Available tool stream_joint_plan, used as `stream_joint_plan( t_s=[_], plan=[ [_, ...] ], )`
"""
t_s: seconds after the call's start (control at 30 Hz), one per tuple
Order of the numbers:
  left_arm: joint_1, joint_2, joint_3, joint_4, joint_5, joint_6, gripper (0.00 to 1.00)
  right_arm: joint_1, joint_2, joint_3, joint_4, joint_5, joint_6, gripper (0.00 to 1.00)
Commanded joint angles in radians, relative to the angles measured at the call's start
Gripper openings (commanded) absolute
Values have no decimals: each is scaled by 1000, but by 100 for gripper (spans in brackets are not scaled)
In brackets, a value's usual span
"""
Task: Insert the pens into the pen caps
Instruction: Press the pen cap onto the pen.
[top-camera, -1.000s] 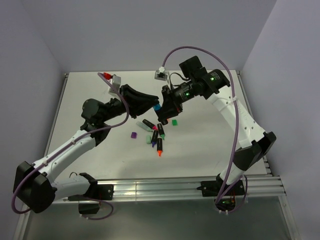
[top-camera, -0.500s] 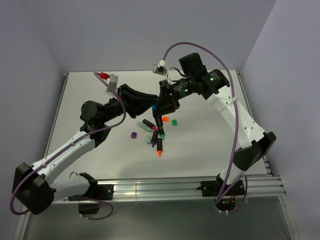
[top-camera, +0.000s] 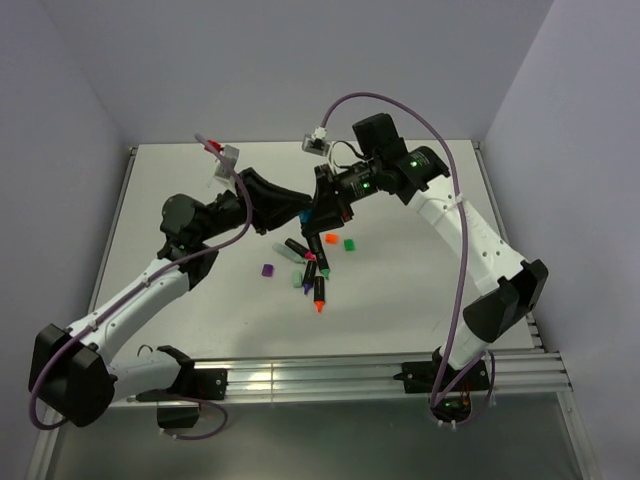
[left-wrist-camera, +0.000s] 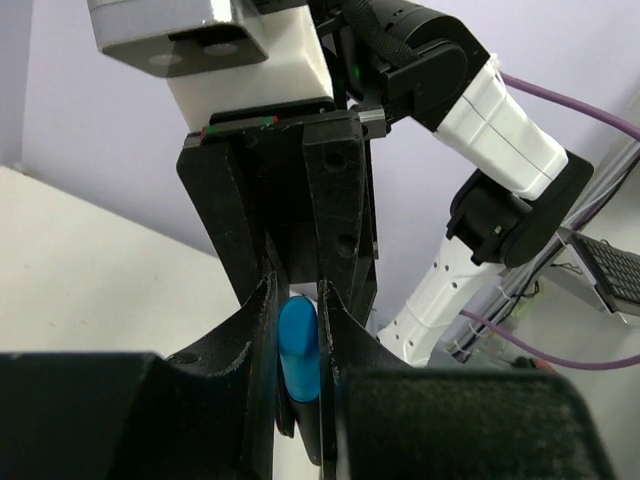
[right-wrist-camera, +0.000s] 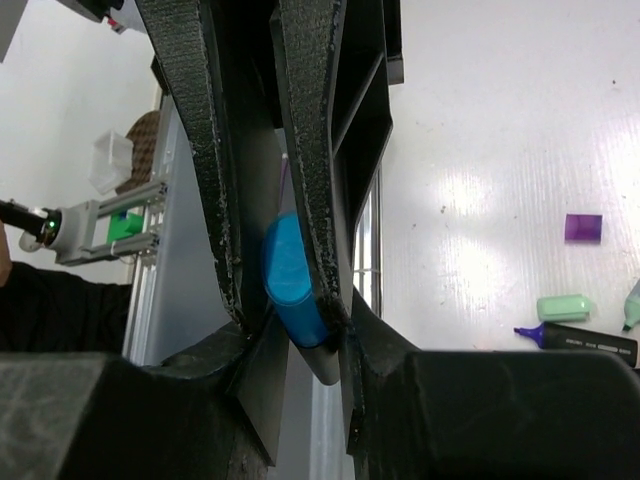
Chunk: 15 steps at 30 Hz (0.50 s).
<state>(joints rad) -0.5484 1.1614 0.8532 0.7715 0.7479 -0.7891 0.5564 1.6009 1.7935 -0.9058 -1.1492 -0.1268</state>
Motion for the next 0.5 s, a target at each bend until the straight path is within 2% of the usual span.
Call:
stream_joint_plan(
  t_s=[0.0,0.03,0.07,0.33,0.47],
  plan=[
    [-53,34,-71,-244,521,-120,0,-62,-58,46,505,68,38,30],
    [-51,37,-71,-238,521,-136,0,-62,-56,35,507,71,38,31],
    [-48,41,-71,-219,519,-151,0,-62,-58,29,508,88,41,37],
    [-31,63,-72,-115,498,-231,0,-73,-50,-28,533,98,62,47],
    [-15,75,-59,-101,496,-248,0,-76,-55,-62,541,117,64,62]
  ],
)
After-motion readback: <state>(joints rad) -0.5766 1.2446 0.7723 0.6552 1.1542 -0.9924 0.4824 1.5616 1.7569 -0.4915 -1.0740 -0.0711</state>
